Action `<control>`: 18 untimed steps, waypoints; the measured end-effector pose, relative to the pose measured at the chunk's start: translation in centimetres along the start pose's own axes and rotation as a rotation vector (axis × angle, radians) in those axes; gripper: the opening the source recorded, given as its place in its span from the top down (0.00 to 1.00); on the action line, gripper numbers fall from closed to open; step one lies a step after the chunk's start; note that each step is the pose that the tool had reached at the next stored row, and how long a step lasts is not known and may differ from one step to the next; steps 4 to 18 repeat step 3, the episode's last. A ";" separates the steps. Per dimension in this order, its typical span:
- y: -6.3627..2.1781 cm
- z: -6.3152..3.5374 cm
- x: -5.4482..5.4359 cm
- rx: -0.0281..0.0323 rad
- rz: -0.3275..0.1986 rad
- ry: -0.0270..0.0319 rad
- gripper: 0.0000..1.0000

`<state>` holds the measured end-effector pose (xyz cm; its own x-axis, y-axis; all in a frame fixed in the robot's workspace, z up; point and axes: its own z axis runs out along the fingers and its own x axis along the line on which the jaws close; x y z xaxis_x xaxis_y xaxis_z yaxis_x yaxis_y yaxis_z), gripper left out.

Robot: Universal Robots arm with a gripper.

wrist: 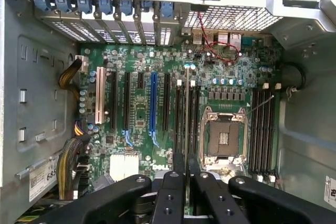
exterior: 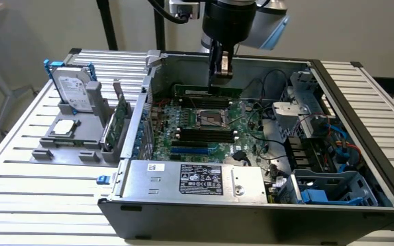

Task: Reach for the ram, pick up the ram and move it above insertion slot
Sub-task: 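Pick up the ram and move it above insertion slot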

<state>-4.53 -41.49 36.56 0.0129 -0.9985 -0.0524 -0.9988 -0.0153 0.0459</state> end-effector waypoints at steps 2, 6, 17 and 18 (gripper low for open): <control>0.00 0.00 0.0 -0.0001 0.000 0.0001 0.87; 0.00 0.00 0.0 0.0000 0.000 0.0000 0.87; 0.00 0.00 0.0 0.0000 0.000 0.0000 0.87; 0.00 0.00 0.0 0.0000 0.000 0.0000 0.87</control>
